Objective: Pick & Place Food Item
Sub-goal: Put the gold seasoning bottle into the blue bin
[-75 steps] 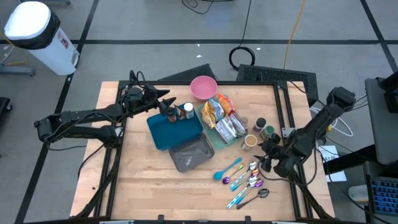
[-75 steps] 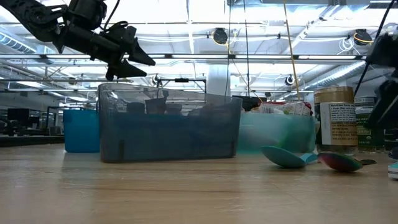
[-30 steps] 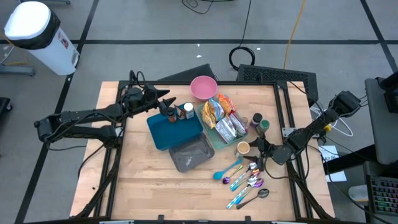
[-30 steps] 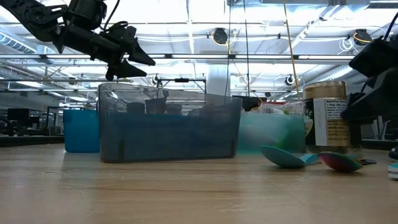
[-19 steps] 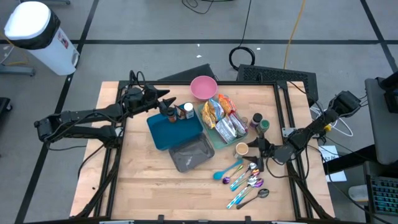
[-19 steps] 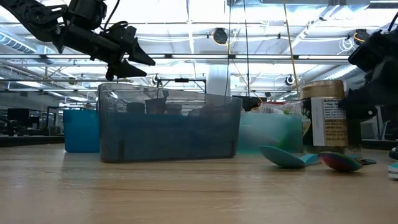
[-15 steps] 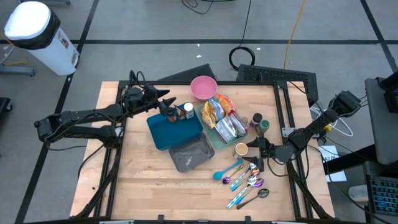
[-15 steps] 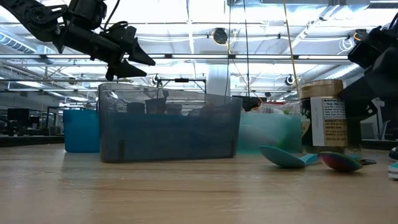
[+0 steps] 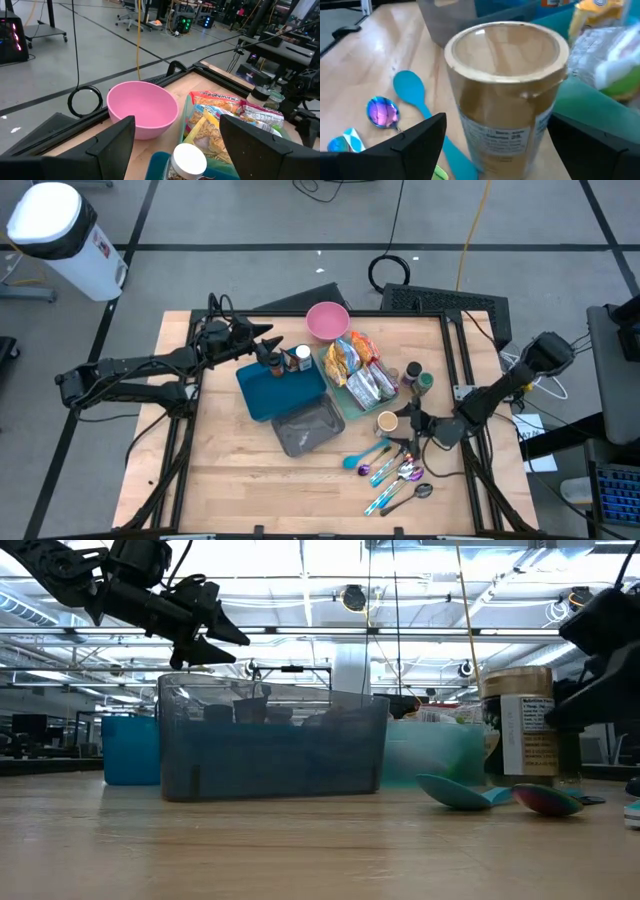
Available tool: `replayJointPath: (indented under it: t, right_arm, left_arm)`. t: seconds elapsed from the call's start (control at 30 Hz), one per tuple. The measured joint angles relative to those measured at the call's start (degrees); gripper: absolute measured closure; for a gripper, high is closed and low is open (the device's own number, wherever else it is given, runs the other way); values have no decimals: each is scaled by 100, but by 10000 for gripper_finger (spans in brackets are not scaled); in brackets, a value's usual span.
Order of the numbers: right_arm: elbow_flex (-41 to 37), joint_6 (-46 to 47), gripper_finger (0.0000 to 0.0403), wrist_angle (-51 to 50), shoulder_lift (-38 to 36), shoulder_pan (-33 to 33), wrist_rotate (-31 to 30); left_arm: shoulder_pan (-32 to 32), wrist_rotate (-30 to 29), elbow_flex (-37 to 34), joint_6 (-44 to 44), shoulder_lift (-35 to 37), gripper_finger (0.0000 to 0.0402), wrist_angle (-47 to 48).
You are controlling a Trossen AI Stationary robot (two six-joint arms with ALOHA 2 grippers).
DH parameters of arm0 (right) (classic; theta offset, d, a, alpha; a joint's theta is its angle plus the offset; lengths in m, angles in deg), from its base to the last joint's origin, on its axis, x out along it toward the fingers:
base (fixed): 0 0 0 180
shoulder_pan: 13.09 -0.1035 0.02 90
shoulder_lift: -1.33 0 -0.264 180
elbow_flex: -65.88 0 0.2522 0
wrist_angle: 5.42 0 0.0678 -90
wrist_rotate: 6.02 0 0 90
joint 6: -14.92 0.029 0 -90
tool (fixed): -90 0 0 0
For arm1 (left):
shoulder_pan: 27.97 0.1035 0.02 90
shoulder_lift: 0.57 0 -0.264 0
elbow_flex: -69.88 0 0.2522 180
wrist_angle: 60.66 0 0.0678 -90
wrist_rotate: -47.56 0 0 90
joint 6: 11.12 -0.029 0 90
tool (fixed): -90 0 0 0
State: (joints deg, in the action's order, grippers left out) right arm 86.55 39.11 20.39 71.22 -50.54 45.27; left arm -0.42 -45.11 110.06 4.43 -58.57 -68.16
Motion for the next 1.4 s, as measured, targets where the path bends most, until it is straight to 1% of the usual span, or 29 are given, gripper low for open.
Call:
replayJointPath:
  t: [0.3, 0.5, 0.7, 0.87, 1.03, 1.2, 1.4]
  right_arm:
    - [20, -34, 66, 907, 1061, 31, -2]
    - [28, 21, 62, 1445, 1618, 287, 2]
    - [37, -151, 74, 1904, 2000, 351, 148]
    - [115, -595, 92, 2059, 2017, 351, 141]
    - [300, -1058, 132, 2020, 2017, 350, 157]
    - [428, -1313, 132, 2022, 1926, 286, 146]
    - [664, -2023, 132, 2007, 1367, 286, 130]
  left_arm:
    - [0, 0, 0, -5, -2, 110, -4]
    - [0, 0, 0, -39, 0, 110, -8]
    - [0, 0, 0, -19, 0, 110, -8]
    - [0, 0, 0, -17, 0, 110, -5]
    - [0, 0, 0, -15, 0, 110, -5]
    - [0, 0, 0, -9, 0, 110, -5]
    - [0, 11, 0, -1, 0, 110, -3]
